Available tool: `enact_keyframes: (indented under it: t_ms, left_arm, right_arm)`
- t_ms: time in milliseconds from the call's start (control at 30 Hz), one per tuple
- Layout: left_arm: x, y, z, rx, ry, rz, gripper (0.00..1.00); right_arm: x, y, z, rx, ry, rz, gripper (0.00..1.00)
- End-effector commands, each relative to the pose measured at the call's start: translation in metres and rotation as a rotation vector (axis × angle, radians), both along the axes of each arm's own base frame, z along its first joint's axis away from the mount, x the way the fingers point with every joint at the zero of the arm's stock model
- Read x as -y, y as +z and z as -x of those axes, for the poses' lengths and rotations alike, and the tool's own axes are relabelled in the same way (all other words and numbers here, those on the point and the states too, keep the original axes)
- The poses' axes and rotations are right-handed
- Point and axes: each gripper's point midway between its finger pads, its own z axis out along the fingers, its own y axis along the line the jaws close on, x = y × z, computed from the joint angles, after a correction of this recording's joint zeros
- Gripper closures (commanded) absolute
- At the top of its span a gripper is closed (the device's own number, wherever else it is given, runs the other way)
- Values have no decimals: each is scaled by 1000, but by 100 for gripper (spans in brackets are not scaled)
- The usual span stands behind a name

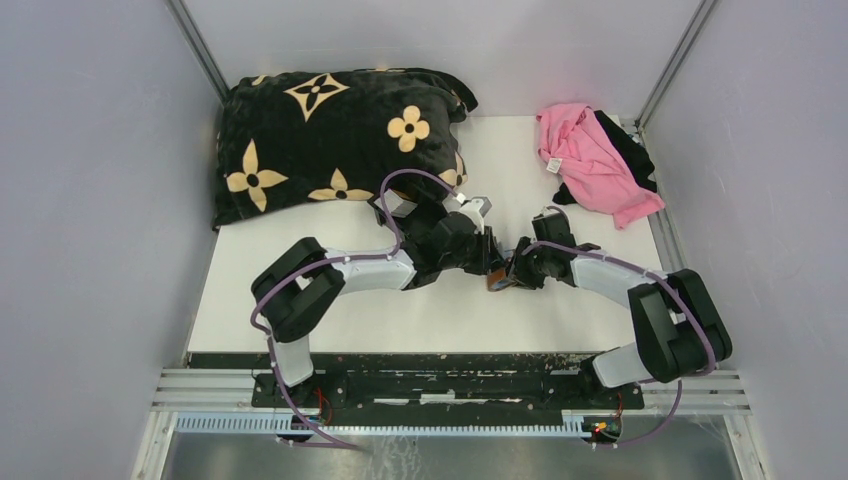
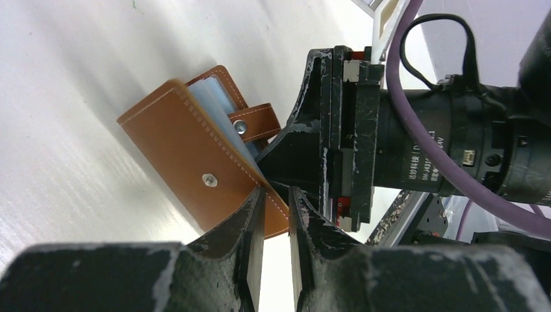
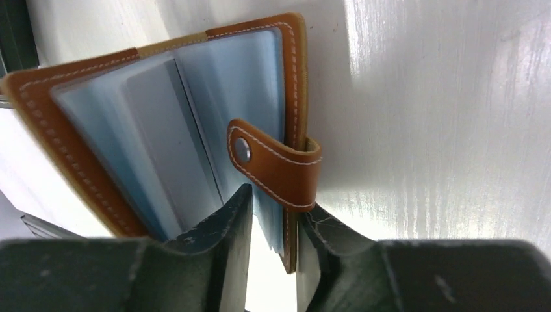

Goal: Put the credit cards into the card holder
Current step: Close the card holder at the center of the board.

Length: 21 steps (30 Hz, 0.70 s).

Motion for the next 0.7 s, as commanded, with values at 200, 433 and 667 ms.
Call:
enact_keyframes:
  t_ms: [200, 433, 667]
  left_arm:
    - [20, -6, 14, -34, -39, 45, 73]
    - [18, -12, 18, -44, -47, 35, 73]
    - [16, -18, 20, -47, -51, 18, 73]
  right_arm:
    - [22, -1, 15, -10, -30, 106, 52]
    - [33, 0, 17, 4, -47, 156, 51]
    - [40, 3, 7, 37, -37, 214, 51]
